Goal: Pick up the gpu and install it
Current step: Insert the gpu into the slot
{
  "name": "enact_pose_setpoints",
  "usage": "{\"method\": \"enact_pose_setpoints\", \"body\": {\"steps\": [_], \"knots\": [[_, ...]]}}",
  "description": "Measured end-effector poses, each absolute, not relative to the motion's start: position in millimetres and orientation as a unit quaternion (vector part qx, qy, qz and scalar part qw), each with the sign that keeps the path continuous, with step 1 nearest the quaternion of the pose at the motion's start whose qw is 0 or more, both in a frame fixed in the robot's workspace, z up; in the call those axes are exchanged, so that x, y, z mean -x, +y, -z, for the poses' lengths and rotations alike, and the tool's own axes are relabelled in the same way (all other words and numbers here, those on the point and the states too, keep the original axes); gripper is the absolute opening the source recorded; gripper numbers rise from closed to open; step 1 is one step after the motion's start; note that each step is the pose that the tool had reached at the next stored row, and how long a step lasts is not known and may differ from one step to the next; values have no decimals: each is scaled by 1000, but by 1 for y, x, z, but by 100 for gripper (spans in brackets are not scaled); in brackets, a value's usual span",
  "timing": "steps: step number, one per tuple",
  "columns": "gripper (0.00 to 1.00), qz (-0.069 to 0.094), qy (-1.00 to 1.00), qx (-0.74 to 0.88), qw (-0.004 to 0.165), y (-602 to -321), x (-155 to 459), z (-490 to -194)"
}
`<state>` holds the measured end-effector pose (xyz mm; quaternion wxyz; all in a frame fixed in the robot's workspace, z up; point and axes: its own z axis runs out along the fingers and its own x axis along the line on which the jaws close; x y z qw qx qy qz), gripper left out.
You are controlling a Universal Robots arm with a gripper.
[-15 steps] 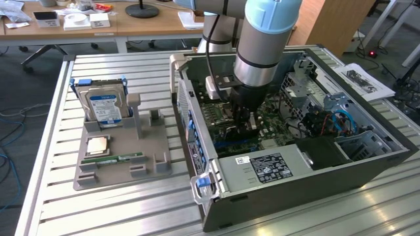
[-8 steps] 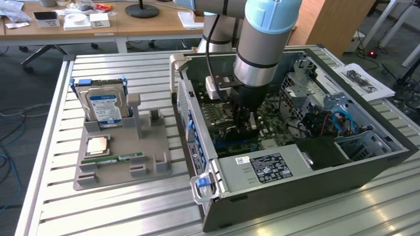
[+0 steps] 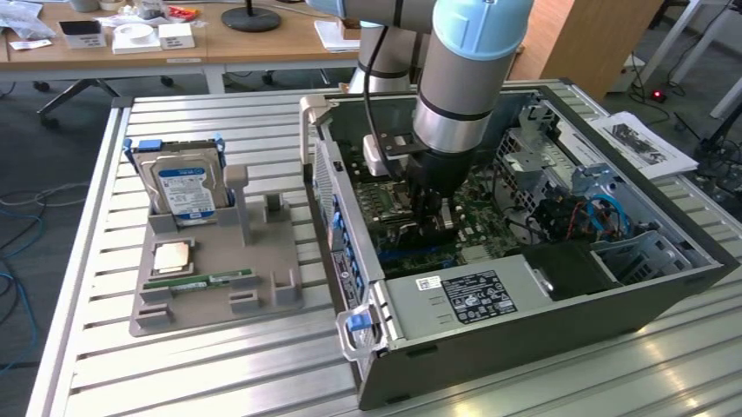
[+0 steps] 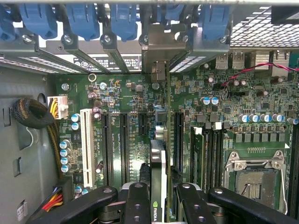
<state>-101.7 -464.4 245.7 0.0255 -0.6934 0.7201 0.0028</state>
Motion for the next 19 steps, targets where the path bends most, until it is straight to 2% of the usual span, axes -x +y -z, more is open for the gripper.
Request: {"method": "enact_pose_setpoints", "body": {"steps": [19], "knots": [[27,-3,720,693,25,-464,102,-245]]}}
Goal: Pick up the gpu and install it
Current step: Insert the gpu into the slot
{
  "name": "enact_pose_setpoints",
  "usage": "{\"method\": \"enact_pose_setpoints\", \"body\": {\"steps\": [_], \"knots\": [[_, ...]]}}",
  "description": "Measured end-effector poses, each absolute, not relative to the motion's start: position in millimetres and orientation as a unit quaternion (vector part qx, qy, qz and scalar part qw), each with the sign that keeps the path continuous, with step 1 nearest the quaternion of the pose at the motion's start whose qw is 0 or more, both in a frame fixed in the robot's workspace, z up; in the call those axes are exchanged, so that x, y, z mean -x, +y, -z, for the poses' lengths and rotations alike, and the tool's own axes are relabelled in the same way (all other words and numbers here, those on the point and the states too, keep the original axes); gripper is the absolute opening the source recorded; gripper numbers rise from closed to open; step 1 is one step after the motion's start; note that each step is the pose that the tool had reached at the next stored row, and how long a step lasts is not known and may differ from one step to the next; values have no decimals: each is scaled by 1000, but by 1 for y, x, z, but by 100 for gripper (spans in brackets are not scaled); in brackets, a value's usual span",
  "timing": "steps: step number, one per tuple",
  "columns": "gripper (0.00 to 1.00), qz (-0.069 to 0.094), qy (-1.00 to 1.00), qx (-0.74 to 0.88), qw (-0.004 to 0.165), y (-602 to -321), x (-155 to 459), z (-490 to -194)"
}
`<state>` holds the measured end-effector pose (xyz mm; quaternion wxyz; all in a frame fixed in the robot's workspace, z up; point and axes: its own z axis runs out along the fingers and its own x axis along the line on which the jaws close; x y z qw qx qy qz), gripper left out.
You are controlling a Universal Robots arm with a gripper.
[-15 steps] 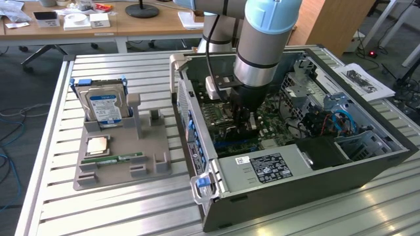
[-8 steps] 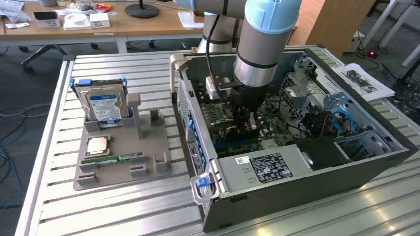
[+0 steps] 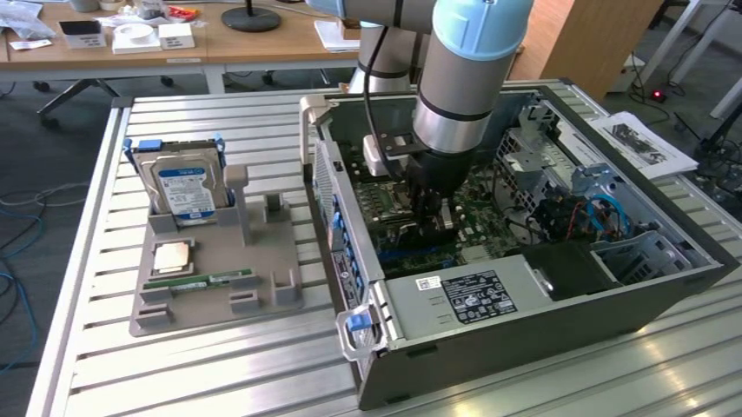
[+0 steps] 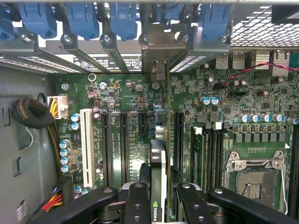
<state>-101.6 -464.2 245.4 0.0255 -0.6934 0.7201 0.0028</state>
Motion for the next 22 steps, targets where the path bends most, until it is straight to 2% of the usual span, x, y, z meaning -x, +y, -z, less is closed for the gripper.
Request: {"method": "enact_pose_setpoints", "body": {"steps": [22], "knots": [[27,-3,720,693,26,-464,102,-244]]}}
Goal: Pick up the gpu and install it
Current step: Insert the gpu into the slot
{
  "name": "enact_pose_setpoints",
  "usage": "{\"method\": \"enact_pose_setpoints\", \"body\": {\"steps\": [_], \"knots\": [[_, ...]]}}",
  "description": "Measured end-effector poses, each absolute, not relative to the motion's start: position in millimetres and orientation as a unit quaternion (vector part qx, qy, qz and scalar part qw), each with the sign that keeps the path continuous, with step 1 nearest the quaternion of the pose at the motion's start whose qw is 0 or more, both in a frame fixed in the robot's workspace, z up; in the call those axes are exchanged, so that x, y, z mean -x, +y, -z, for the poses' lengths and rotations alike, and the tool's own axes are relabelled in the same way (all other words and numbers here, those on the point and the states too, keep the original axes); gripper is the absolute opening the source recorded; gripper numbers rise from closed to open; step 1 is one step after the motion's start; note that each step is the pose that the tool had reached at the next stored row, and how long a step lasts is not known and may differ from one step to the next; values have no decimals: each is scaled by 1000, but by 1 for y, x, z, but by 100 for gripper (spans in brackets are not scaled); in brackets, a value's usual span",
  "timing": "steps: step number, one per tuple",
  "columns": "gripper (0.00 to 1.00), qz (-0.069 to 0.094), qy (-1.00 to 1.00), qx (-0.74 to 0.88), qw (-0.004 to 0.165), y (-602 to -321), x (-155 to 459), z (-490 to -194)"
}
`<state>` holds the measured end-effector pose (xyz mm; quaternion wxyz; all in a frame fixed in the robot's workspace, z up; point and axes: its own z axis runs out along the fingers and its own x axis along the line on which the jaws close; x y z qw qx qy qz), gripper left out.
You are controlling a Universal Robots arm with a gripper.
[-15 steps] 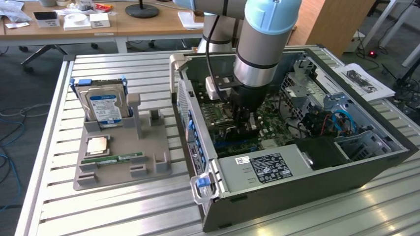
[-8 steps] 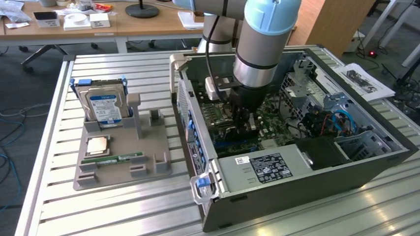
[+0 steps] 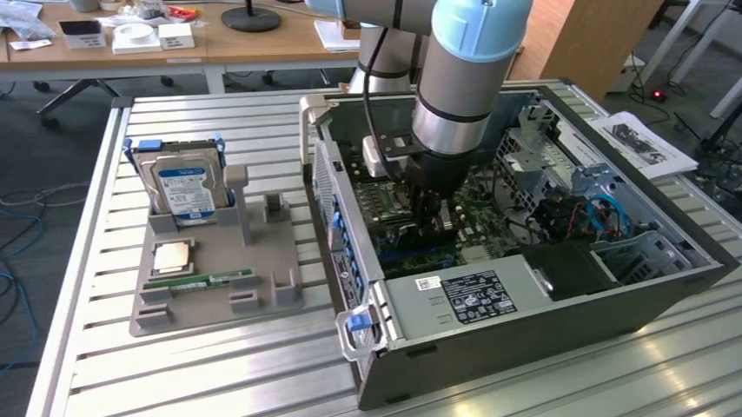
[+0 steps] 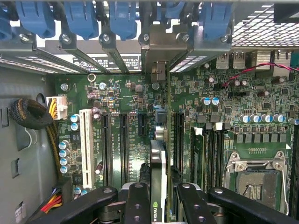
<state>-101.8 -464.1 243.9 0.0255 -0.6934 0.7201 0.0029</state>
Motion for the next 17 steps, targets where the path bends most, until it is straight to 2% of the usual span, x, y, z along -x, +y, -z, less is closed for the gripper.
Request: {"method": "enact_pose_setpoints", "body": {"steps": [17], "knots": [[27,-3,720,693,26,-464,102,-244]]}}
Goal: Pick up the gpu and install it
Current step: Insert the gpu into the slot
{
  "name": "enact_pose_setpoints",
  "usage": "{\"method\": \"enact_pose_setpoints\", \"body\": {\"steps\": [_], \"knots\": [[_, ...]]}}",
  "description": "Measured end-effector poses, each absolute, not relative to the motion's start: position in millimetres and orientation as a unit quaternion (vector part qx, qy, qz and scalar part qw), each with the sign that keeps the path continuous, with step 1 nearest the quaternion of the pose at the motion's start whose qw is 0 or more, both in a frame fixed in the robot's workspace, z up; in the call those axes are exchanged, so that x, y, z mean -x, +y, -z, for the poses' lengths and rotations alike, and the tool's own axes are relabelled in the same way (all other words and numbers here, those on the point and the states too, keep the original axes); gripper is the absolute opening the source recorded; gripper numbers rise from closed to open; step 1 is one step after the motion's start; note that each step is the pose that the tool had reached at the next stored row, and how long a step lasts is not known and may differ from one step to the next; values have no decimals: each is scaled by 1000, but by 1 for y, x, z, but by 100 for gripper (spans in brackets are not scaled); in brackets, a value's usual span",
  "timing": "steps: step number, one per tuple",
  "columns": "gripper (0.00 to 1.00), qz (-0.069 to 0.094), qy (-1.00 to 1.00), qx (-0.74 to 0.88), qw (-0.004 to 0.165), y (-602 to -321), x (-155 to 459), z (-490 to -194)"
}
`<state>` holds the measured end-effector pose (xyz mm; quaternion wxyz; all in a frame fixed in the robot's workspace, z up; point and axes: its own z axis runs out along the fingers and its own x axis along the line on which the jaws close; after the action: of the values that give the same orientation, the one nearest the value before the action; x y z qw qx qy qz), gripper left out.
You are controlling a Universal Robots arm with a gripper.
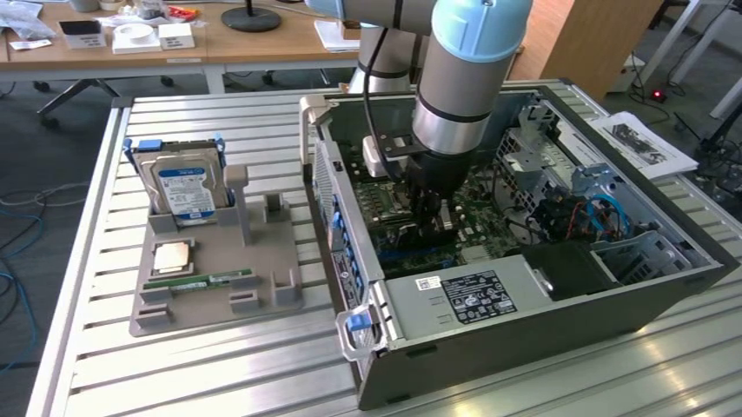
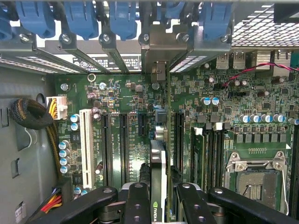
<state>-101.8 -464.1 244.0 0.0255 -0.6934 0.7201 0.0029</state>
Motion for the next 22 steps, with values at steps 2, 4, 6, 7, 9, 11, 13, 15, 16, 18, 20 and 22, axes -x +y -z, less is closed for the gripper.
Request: {"method": "enact_pose_setpoints", "body": {"steps": [2,4,6,7,9,11,13,15,16,18,20,22], "knots": [[27,-4,720,693,26,-464,102,-244],[33,-3,720,693,26,-464,102,-244],[40,-3,720,693,26,-464,102,-244],[45,-3,720,693,26,-464,102,-244],[51,-3,720,693,25,-464,102,-244],[57,-3,720,693,26,-464,102,-244],[63,-3,720,693,26,-464,102,-244],[75,-3,720,693,26,-464,102,-244],[75,-3,720,693,26,-464,102,-244],[75,-3,720,693,25,-464,102,-244],[75,-3,720,693,25,-464,102,-246],[75,-3,720,693,25,-464,102,-250]]}}
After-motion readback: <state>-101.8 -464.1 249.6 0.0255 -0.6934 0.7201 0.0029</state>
